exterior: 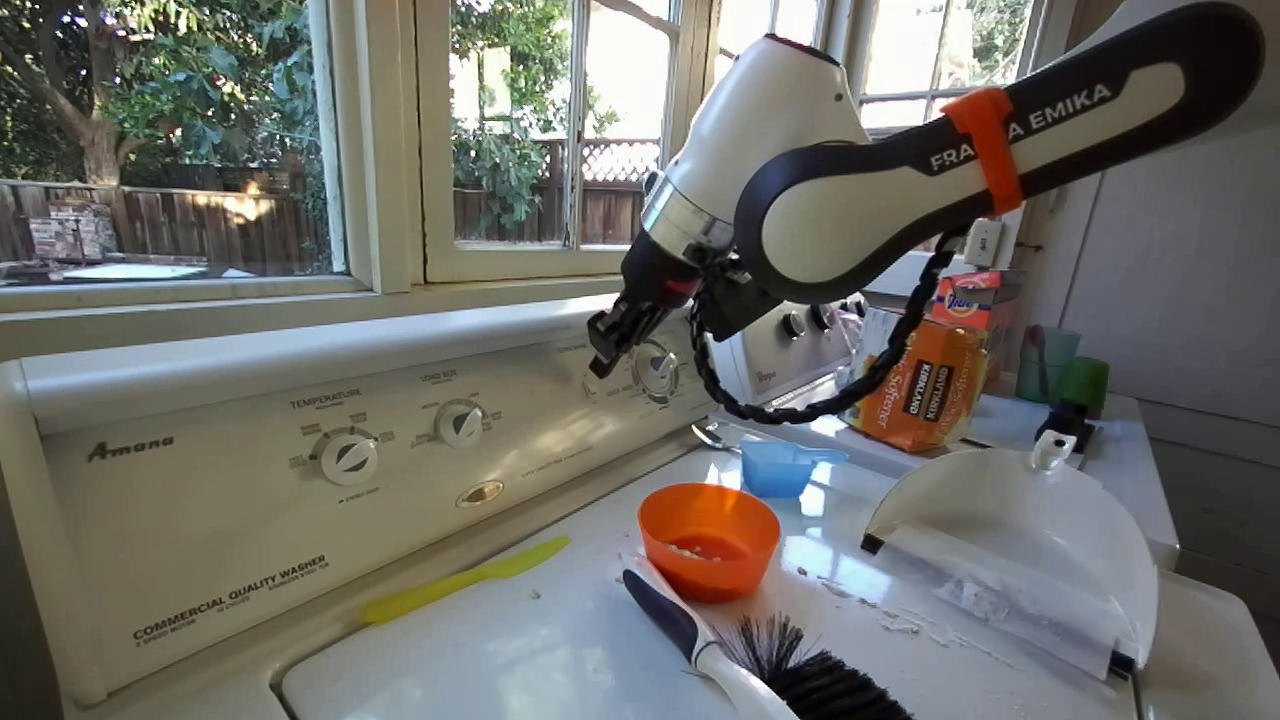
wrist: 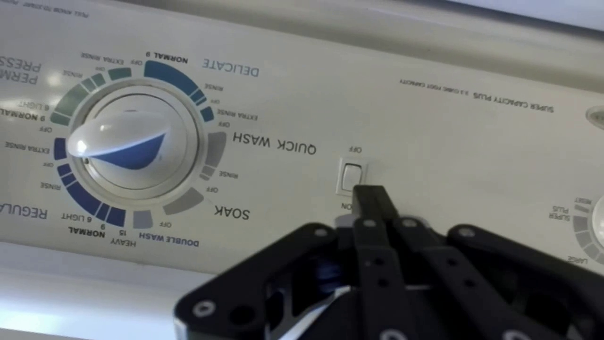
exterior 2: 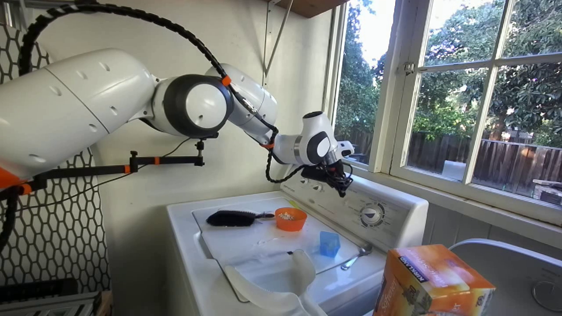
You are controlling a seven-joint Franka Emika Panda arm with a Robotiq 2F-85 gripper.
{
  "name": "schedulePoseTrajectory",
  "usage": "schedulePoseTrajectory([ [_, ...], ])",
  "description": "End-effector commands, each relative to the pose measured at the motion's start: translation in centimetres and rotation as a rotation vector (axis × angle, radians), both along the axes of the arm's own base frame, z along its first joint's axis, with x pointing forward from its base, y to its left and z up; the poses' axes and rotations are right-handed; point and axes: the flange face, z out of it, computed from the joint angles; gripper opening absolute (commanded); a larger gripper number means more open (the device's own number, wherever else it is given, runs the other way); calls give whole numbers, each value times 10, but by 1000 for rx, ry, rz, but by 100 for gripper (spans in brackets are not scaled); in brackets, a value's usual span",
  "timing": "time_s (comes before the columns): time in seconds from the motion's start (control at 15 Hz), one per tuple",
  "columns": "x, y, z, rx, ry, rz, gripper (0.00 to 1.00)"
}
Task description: Press the button on the washer
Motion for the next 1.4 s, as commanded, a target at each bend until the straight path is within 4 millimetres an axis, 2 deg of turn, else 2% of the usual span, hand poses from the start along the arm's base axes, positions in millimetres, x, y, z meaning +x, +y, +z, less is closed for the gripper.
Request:
schedulePoseTrajectory([
  [0.0,-2,-2,-8,-45,30,2,0],
  [1.0,0,-6,-31,-71,73,-1,0],
  [1.33,2,-7,-32,-68,70,-4,0],
])
